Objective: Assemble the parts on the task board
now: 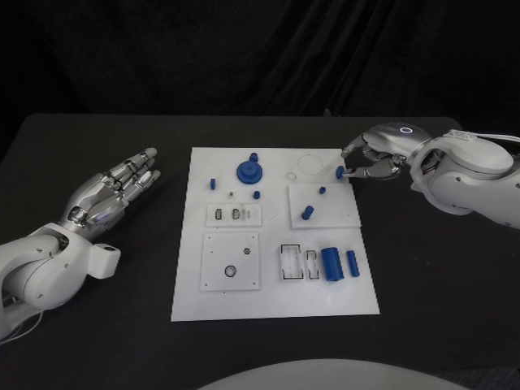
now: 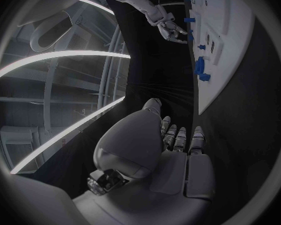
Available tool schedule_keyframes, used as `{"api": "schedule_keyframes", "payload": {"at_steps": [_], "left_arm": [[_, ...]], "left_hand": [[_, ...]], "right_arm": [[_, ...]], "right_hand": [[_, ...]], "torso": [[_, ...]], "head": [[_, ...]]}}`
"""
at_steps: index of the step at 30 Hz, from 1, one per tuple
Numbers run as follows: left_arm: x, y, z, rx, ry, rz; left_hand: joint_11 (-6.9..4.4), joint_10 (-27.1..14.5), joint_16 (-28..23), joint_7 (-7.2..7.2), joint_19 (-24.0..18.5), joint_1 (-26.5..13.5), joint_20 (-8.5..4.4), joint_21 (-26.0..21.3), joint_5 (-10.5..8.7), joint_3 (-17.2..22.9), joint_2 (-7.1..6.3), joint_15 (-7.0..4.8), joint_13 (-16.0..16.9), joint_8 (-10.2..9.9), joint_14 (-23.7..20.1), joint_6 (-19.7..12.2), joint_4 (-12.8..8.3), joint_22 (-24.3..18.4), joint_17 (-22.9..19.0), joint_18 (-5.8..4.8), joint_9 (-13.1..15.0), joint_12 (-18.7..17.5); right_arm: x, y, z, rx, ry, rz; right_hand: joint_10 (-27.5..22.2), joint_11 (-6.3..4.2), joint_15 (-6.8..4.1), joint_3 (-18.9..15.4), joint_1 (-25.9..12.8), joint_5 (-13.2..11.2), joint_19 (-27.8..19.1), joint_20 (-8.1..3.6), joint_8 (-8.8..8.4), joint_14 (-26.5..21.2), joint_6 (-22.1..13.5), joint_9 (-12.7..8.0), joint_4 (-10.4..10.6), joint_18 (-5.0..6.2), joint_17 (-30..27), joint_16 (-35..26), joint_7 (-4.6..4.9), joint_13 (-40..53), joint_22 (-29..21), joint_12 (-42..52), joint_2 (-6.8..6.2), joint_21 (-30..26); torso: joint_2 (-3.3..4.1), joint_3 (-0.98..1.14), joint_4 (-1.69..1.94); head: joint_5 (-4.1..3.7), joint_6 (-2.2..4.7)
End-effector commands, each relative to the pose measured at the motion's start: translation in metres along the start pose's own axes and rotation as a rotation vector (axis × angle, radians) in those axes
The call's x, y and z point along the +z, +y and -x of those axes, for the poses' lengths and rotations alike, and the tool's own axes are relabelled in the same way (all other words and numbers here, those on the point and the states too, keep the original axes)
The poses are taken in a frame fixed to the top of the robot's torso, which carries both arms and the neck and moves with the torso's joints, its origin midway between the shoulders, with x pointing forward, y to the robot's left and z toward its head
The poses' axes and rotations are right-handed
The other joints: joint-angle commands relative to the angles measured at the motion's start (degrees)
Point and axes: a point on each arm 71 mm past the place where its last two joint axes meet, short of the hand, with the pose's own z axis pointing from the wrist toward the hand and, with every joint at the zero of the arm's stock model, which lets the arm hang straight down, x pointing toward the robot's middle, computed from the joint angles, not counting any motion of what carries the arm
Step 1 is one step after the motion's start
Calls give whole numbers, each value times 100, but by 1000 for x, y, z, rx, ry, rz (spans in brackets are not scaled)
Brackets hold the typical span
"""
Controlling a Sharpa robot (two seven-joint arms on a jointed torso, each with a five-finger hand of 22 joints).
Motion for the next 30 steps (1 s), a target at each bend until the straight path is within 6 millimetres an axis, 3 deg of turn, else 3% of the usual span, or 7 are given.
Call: {"api": "schedule_keyframes", "payload": {"at_steps": [1, 19, 27, 30], "left_arm": [[0, -11, -1, -8, 9, -154], [-1, -11, 0, -8, 9, -151], [-1, -11, 0, -10, 12, -148], [-1, -11, 0, -11, 12, -147]], "left_hand": [[32, 16, -21, -6, 16, 11, 41, -20, 25, 38, -51, 52, -4, 13, -3, 9, -13, -5, -5, 101, 7, -29], [36, 20, -21, -2, 16, 12, 44, -20, 26, 40, -51, 53, -2, 14, -3, 15, -15, -5, -5, 105, 7, -26], [36, 20, -21, -2, 16, 12, 44, -20, 26, 40, -51, 53, -2, 14, -3, 15, -15, -5, -5, 105, 7, -26], [44, 23, -21, 2, 16, 12, 48, -20, 27, 43, -50, 54, -2, 13, -3, 10, -16, -5, -5, 108, 7, -24]], "right_arm": [[0, -1, -1, 1, -9, -19], [4, 3, -8, 2, 9, -10], [7, 5, -10, -1, 23, -12], [8, 6, -10, -1, 26, -12]], "right_hand": [[596, 13, -19, 0, 82, 14, 152, -16, 26, 523, 56, 0, 31, -88, 1257, -28, -6, 1510, 1030, 15, -10, -35], [596, 21, -11, -23, 165, 32, 137, -8, 56, 513, 130, 24, 43, -80, 1218, -71, 2, 1510, 1017, 15, -77, -69], [596, 27, -6, -19, 282, 208, 120, -3, 111, 505, 238, 95, 64, -71, 1189, -104, 11, 1510, 1004, 15, -95, -110], [596, 29, -4, -15, 361, 447, 113, -2, 142, 503, 287, 175, 72, -67, 1175, -121, 14, 1510, 999, 15, -96, -134]], "torso": [[-4, 1, -9], [-2, -5, 3], [-3, -4, -2], [1, -1, -5]], "head": [[7, -15], [-5, -20], [-1, -35], [3, -35]]}}
